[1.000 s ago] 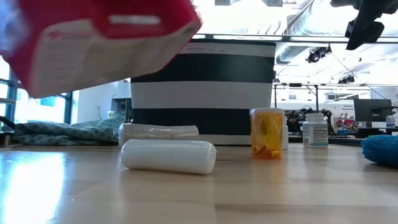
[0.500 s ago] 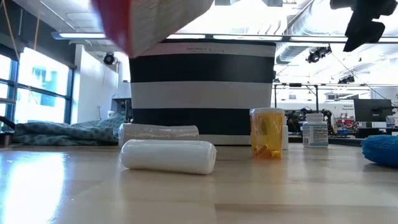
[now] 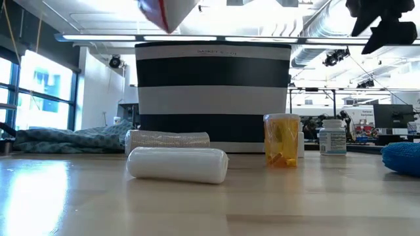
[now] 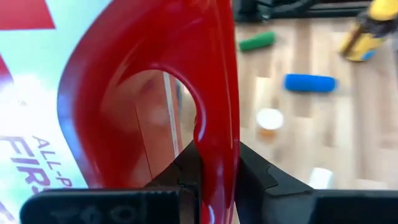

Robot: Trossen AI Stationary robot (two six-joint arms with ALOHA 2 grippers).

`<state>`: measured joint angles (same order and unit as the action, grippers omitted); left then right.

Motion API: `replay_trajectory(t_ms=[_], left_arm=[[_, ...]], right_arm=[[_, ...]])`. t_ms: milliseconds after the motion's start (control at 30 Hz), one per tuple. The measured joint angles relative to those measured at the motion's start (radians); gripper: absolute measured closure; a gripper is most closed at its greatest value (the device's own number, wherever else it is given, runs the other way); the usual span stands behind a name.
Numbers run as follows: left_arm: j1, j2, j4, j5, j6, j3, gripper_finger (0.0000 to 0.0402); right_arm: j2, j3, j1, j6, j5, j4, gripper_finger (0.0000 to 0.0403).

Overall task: Pick & place medical supplies in basket/bin
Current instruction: Put the red first aid kit box into the blue bin

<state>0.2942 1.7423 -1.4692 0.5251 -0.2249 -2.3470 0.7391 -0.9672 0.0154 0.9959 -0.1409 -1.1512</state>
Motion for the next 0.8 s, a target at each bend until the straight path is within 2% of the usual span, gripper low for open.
replay_trajectory(t_ms=[200, 400, 567, 700, 800], left_arm=[[-0.156, -0.022, 0.039, -0.009, 0.307, -0.001, 0.0312], [-0.362, -0.023, 0.094, -0.119, 0.509, 0.016, 0.0312], [-0.53, 0.001, 0.178, -0.237, 0.58, 0.108, 0.0312], [-0.613, 0.009, 0.286, -0.313, 0.641, 0.23, 0.0312], [-0.645, 0.016, 0.344, -0.327, 0.686, 0.344, 0.0312]], right_arm=[[0.036, 0.0, 0.0, 0.128, -0.057, 0.086, 0.0144], [0.114, 0.0, 0.0, 0.156, -0.077, 0.182, 0.0143], [0.188, 0.0, 0.0, 0.129, -0.028, 0.255, 0.0144], [0.224, 0.0, 0.0, 0.081, 0.041, 0.306, 0.0144], [0.222, 0.0, 0.001, 0.072, 0.057, 0.329, 0.0144]])
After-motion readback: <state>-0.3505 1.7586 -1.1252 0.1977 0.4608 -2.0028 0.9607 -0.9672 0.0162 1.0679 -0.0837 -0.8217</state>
